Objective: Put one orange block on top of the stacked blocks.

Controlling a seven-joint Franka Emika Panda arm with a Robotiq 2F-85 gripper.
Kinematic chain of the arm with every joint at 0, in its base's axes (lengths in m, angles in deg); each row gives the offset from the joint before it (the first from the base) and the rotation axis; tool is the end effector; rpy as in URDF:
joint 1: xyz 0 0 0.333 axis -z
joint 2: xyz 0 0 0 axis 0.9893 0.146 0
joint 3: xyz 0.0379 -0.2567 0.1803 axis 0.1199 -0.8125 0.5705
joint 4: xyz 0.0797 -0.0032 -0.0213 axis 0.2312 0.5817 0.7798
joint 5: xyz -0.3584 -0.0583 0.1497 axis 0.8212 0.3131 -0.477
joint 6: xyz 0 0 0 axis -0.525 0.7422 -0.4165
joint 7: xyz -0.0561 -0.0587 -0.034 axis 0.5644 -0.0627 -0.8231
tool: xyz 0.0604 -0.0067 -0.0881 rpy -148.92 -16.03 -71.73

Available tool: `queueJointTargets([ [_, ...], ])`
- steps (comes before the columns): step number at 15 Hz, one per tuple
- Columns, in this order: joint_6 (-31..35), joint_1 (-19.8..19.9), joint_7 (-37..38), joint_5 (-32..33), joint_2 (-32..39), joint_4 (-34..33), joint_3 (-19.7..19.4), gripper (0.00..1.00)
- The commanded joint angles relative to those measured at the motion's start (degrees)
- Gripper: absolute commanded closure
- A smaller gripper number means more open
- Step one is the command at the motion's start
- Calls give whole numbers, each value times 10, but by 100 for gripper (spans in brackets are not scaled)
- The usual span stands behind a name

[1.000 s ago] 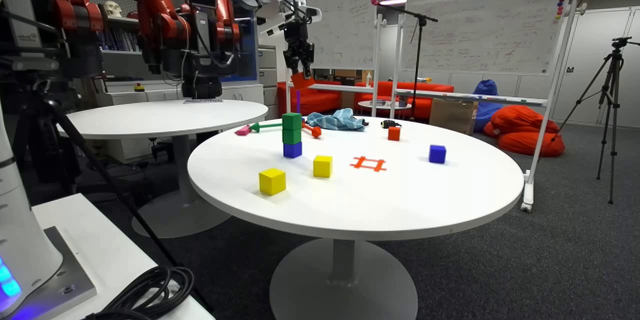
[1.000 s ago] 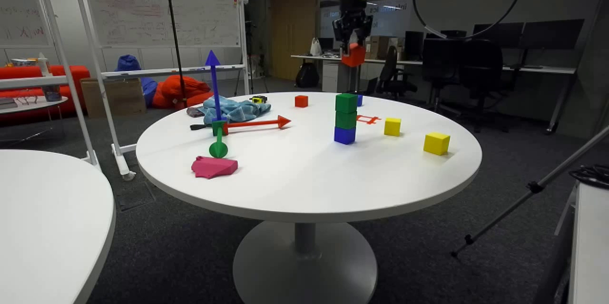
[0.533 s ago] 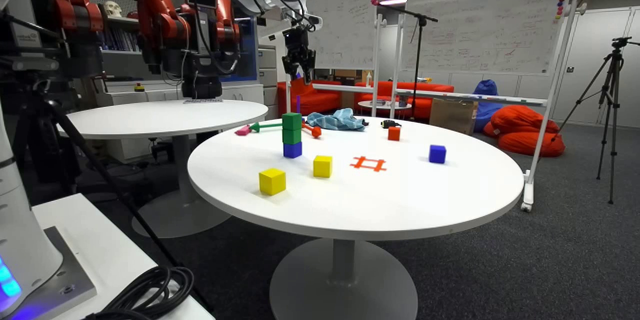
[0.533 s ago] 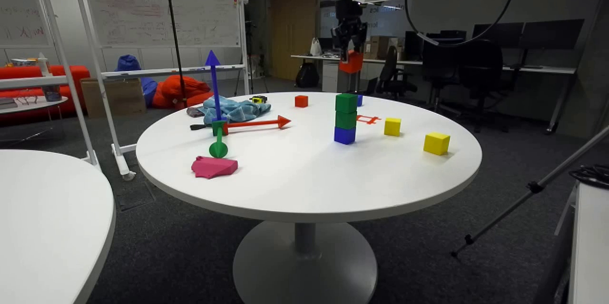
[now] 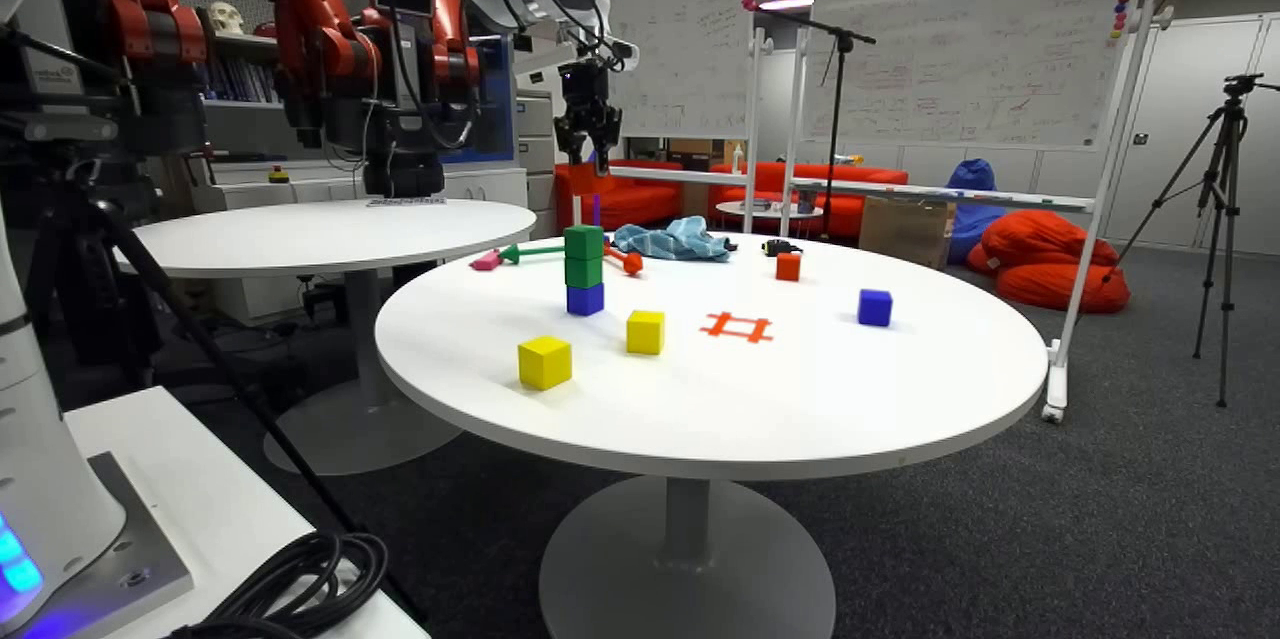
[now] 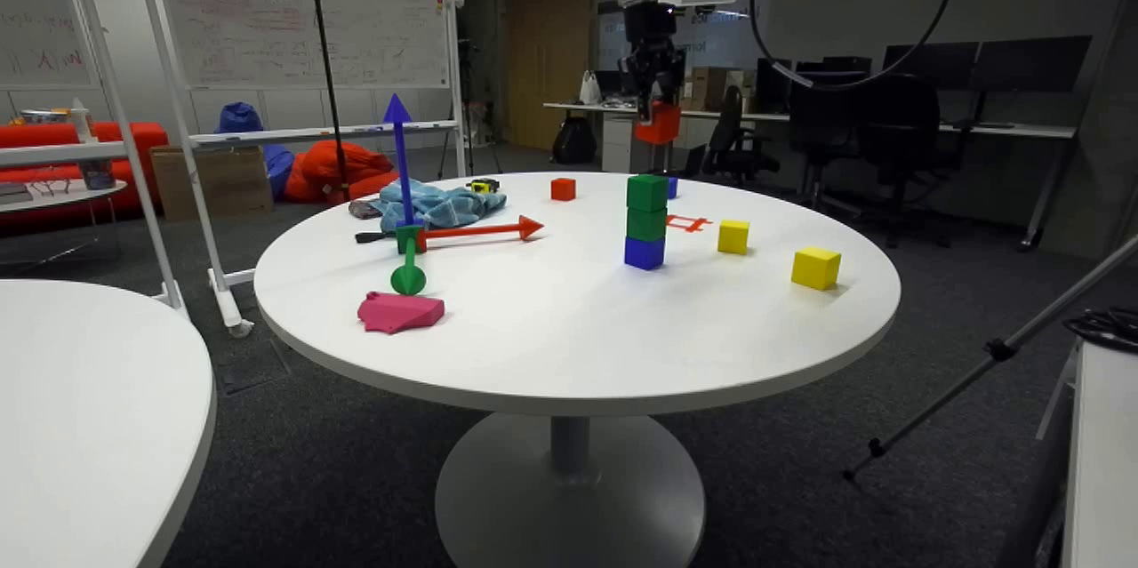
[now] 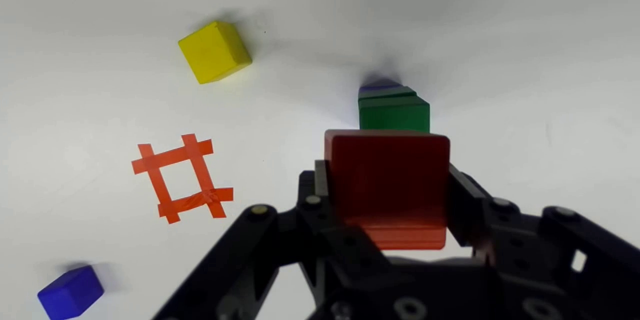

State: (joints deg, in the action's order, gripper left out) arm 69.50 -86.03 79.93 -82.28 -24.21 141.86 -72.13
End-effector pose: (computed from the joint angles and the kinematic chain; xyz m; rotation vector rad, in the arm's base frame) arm 0.7006 0.0398 0.4054 3.0094 -0.0553 -0.1244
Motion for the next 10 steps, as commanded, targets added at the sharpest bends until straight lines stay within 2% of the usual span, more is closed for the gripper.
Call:
queueJointTargets([
  [1,-27,8,-36,-22,7,-26,10,71],
  [10,-58,19,-73,-66,20,-38,16,71],
])
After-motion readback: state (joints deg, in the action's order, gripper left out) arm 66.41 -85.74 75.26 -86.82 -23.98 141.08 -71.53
